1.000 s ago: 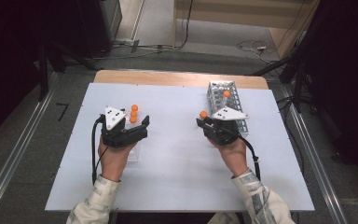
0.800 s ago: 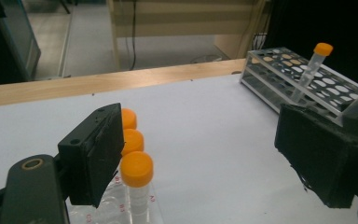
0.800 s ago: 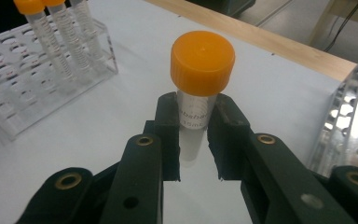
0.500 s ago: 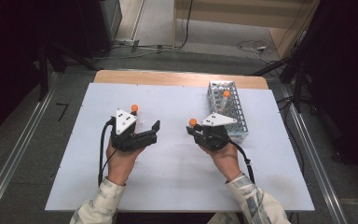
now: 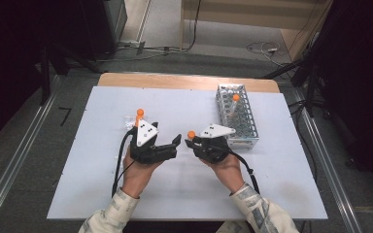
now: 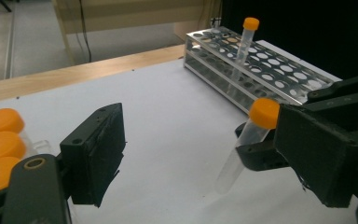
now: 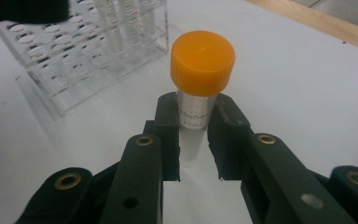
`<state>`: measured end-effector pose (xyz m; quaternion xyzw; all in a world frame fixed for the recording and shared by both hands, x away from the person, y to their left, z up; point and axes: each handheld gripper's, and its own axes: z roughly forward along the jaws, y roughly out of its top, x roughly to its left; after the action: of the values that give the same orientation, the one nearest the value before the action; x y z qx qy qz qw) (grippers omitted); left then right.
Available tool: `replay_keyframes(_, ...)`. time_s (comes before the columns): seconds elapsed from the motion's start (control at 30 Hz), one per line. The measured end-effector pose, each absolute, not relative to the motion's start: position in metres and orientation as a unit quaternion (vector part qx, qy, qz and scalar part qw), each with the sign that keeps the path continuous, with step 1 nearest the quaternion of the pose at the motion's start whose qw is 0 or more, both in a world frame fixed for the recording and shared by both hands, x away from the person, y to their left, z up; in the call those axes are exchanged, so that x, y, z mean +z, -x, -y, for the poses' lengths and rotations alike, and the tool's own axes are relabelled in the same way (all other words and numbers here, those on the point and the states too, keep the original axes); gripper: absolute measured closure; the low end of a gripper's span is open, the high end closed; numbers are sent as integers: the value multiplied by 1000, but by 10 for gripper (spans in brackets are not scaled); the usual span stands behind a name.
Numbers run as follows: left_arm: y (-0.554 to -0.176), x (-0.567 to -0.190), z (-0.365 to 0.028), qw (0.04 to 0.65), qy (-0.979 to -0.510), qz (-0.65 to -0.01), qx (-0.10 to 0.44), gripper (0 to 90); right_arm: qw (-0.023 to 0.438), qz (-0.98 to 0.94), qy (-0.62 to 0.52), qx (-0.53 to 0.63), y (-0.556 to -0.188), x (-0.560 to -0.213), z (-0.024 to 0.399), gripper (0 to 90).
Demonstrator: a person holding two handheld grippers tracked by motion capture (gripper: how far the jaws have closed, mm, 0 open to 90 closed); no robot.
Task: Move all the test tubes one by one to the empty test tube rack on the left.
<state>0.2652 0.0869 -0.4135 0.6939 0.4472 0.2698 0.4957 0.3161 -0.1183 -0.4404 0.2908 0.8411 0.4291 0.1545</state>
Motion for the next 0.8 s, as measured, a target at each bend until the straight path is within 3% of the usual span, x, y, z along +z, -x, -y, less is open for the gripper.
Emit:
replay_keyframes(0.23, -263, -420, -75, 494, -709, -429, 263, 215, 149, -848, -274, 429, -309, -442, 110, 724)
replay_keyframes(0.57, -259, -428, -64, 494, -727, -401, 258, 551, 143, -854, -258, 429, -301, -443, 101, 724)
replay_keyframes(0.8, -259, -431, -61, 489, -732, -398, 260, 687, 141, -854, -259, 429, -301, -443, 100, 723)
